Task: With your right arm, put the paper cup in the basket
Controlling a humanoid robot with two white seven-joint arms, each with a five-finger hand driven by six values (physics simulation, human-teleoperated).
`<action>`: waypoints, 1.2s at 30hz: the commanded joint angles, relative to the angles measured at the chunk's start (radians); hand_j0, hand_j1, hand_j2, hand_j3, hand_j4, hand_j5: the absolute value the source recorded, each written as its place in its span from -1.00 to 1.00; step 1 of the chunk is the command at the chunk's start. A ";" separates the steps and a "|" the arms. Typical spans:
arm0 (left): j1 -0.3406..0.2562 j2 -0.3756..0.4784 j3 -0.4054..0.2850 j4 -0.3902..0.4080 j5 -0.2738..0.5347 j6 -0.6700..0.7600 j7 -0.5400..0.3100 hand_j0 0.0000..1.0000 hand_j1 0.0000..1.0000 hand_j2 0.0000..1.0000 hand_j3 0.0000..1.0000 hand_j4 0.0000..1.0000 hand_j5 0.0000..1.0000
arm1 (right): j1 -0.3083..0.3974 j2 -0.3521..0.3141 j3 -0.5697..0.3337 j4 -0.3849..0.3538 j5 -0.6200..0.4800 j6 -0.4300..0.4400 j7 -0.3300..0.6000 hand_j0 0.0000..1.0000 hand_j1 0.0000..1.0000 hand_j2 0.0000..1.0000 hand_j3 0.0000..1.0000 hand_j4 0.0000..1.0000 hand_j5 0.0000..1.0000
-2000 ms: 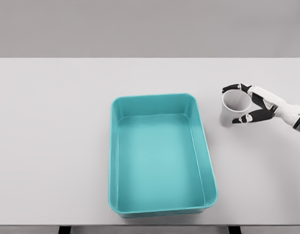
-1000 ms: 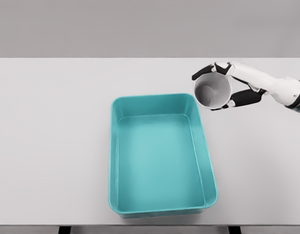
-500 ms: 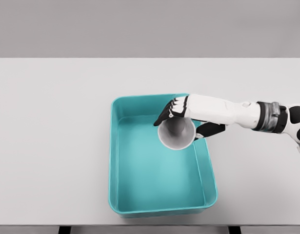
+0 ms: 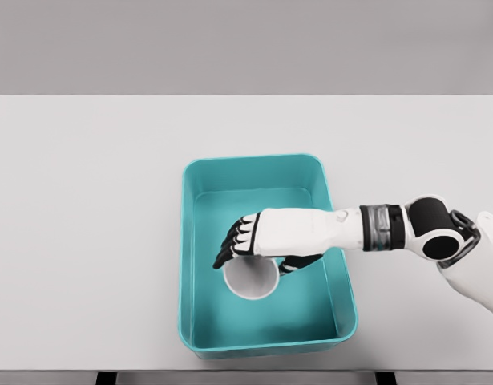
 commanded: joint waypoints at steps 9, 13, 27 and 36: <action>0.000 0.000 0.000 0.000 0.000 0.000 0.000 1.00 1.00 1.00 1.00 1.00 1.00 | -0.002 -0.067 -0.202 -0.004 -0.201 0.003 -0.001 1.00 1.00 1.00 1.00 1.00 1.00; 0.000 0.000 0.000 0.000 0.000 0.000 0.000 1.00 1.00 1.00 1.00 1.00 1.00 | 0.009 -0.093 -0.296 0.004 -0.464 0.003 -0.001 1.00 1.00 1.00 1.00 1.00 1.00; 0.000 0.000 0.000 0.000 0.000 0.000 0.000 1.00 1.00 1.00 1.00 1.00 1.00 | 0.224 -0.066 -0.647 0.354 -0.468 0.003 -0.001 1.00 1.00 1.00 1.00 1.00 1.00; 0.000 0.000 -0.001 0.000 0.000 0.000 0.000 1.00 1.00 1.00 1.00 1.00 1.00 | 0.242 -0.060 -0.679 0.355 -0.467 0.003 -0.001 1.00 1.00 1.00 1.00 1.00 1.00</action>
